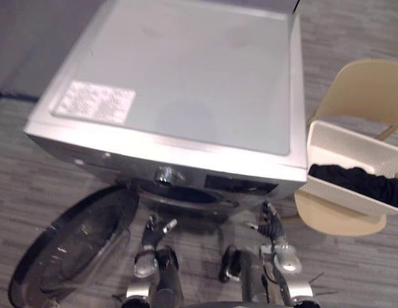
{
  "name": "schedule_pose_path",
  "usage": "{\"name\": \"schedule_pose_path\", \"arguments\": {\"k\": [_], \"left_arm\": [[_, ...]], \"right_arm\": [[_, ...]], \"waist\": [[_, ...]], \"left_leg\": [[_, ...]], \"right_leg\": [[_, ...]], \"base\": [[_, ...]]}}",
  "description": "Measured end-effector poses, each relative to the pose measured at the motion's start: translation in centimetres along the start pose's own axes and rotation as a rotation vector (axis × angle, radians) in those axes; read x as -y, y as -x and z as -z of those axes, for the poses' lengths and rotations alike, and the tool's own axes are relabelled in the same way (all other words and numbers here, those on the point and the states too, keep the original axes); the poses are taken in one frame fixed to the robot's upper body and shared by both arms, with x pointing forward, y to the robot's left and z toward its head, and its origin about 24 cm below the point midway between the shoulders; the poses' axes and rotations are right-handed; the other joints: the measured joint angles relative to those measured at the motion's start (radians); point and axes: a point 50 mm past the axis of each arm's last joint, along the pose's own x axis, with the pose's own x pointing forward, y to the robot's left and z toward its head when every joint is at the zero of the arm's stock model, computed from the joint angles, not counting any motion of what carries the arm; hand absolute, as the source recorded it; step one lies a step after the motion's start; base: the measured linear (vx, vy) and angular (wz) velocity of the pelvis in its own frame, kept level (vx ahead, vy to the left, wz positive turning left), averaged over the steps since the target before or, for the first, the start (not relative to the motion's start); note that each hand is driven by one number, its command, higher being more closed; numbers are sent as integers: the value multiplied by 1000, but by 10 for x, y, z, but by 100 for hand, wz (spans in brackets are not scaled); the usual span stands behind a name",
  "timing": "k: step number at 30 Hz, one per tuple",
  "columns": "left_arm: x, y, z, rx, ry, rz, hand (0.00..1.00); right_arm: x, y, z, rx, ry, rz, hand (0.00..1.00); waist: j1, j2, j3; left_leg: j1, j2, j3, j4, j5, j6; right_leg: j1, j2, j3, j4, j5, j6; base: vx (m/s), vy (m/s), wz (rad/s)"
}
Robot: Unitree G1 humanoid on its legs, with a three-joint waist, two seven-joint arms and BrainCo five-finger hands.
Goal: Pick up the laundry basket with both hands and put the clothes into the washing machine.
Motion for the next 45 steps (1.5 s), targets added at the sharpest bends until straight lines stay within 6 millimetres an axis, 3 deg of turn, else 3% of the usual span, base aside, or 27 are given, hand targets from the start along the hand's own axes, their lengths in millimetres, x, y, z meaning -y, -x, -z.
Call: {"name": "schedule_pose_path", "arguments": {"k": [2,4,8,17,22,23,24,26,28,29,30,31,32,34,35,36,37,38,40,41,42,43,45], "left_arm": [[-3,5,29,-125,-43,18,0],[-9,7,38,-162,-81,13,0],[-23,9,49,-213,-178,19,0],[-18,11,52,-214,-278,67,0],[-1,3,37,-154,-370,140,0],[0,-1,31,-133,-381,141,0],[2,-3,26,-120,-385,146,0],[7,-12,9,-66,-418,163,0],[8,-15,1,-47,-423,160,0],[7,-17,-1,-42,-423,155,0],[6,-16,0,-47,-418,151,0],[5,-16,1,-51,-415,150,0],[6,-15,5,-67,-414,154,0],[18,-15,5,-74,-392,176,0],[22,-14,6,-79,-361,173,0],[23,-13,7,-81,-353,174,0],[21,-11,11,-93,-350,173,0],[20,-9,16,-108,-346,172,0],[20,-7,20,-119,-334,173,0],[19,-5,24,-130,-329,171,0],[14,0,32,-151,-327,161,0],[13,1,33,-150,-327,158,0],[11,-1,26,-118,-309,142,0]], "right_arm": [[4,2,32,-153,38,-21,0],[8,5,48,-225,46,-14,0],[20,15,70,-332,44,20,0],[31,18,79,-382,18,65,0],[30,4,62,-322,-8,73,0],[31,0,56,-301,-6,76,0],[32,-1,54,-292,-4,80,0],[34,-3,52,-286,0,86,0],[35,-3,51,-286,2,95,0],[34,-4,53,-296,3,93,0],[34,-3,55,-306,3,93,0],[35,-3,55,-308,5,95,0],[41,-2,56,-311,14,107,0],[51,1,60,-327,21,133,0],[52,4,64,-340,24,133,0],[51,5,65,-346,25,130,0],[48,5,67,-355,18,124,0],[41,4,66,-351,12,109,0],[37,3,66,-356,24,93,0],[34,4,68,-364,31,80,0],[28,6,70,-376,24,64,0],[25,5,70,-374,16,61,0],[25,2,66,-360,8,68,0]], "waist": [[-8,26,-30],[-15,39,-38],[-24,45,-52],[-34,46,-79],[-67,35,-69],[-83,31,-62],[-88,42,-58],[-99,53,-44],[-109,64,-41],[-108,68,-40],[-108,67,-40],[-104,71,-38],[-112,89,-39],[-132,124,-38],[-136,128,-37],[-132,131,-39],[-129,131,-38],[-122,131,-25],[-99,117,-10],[-84,108,-3],[-66,94,7],[-60,91,8],[-48,91,17]], "left_leg": [[122,-39,42,-208,93,7],[188,-57,62,-310,137,9],[307,-76,115,-399,158,9],[423,-96,231,-458,157,9],[426,-103,445,-421,106,-1],[426,-96,511,-408,87,-2],[424,-83,556,-407,81,-4],[432,-44,691,-370,65,-18],[440,-19,785,-323,61,-29],[462,3,827,-297,61,-30],[481,4,840,-290,60,-31],[513,7,869,-282,57,-39],[553,7,885,-278,66,-55],[601,31,882,-235,72,-64],[609,100,872,-78,84,-66],[597,153,848,30,103,-38],[551,239,768,218,190,92],[444,287,585,434,141,144],[288,219,346,555,61,77],[221,168,254,569,32,58],[136,118,197,520,5,62],[100,107,194,474,0,71],[-10,36,199,195,4,66]], "right_leg": [[106,25,6,-212,106,16],[167,40,10,-321,163,21],[285,63,55,-475,237,37],[338,92,190,-572,310,36],[206,127,416,-567,359,40],[176,126,402,-570,351,14],[168,120,341,-568,342,-20],[108,73,17,-527,308,-104],[84,25,-257,-478,282,-162],[82,-5,-433,-417,286,-240],[85,-26,-518,-376,306,-270],[75,-37,-580,-317,293,-236],[62,-20,-555,-270,242,-202],[49,6,-482,-198,183,-165],[49,31,-431,-160,140,-162],[54,49,-406,-160,129,-167],[75,87,-366,-181,104,-174],[115,123,-313,-207,91,-174],[159,132,-261,-214,74,-167],[194,133,-233,-224,67,-157],[253,133,-202,-254,63,-144],[268,132,-192,-265,61,-135],[338,124,-181,-327,63,-88]], "base": [[139,85,-17],[138,81,-22],[72,61,-34],[-26,11,-46],[-135,-9,-135],[-148,-22,-179],[-135,-35,-174],[-13,-32,-181],[163,-57,-188],[227,-112,-207],[257,-159,-232],[286,-182,-218],[306,-175,-198],[357,-131,-147],[423,-107,-132],[336,-79,-135],[315,-73,-138],[294,-73,-131],[239,-37,-94],[286,40,-92],[355,68,-71],[365,79,-54],[362,107,-10]]}}
